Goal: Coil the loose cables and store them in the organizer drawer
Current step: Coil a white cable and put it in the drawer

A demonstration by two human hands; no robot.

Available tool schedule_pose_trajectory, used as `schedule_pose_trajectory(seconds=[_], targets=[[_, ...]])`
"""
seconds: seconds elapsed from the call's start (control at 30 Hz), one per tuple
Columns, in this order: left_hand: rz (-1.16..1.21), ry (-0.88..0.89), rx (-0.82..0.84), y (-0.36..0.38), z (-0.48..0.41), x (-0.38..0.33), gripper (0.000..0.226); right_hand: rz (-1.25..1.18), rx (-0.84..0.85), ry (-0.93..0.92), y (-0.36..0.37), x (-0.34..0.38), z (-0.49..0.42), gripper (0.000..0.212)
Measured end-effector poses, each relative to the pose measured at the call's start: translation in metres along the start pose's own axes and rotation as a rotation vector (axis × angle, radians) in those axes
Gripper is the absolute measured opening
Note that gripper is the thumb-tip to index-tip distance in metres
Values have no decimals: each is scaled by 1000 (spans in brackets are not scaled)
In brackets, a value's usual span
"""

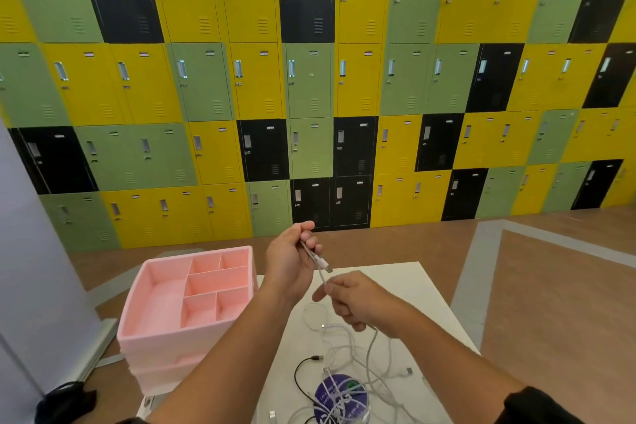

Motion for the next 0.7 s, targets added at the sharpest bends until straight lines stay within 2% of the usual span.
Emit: schedule_pose_trajectory(seconds=[0.07, 0.17, 0.23, 0.3, 0.4, 0.53, 0.7], targets=[[-112, 77, -76, -9, -2, -3, 32, 97, 32, -24, 7, 7, 4, 30], [-493, 278, -111, -14, 4, -10, 32, 318, 64, -53, 4, 27, 7, 25], [-777, 360, -41, -11, 9, -6, 33, 472, 75, -113, -3, 48, 8, 20], [-936, 291, 106, -7, 11, 11, 35, 577, 33, -203, -14, 72, 9, 16], [-805, 51, 242, 0, 18, 30, 39, 636, -109, -287, -37, 96, 8, 10], [-579, -50, 252, 13, 23, 27, 44, 520, -272, -340, -67, 97, 0, 6], [-399, -109, 333, 17, 25, 26, 43, 313, -213, -326, -62, 83, 1, 11]])
Point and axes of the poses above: each hand's wrist, its own z-axis away from the middle knuckle, its own y-axis out of the palm, x = y × z, the point moved 8 cm from there along -z, towards the middle knuckle, and after that the axes turned 4 degrees about -y, right-handed, at the moved point
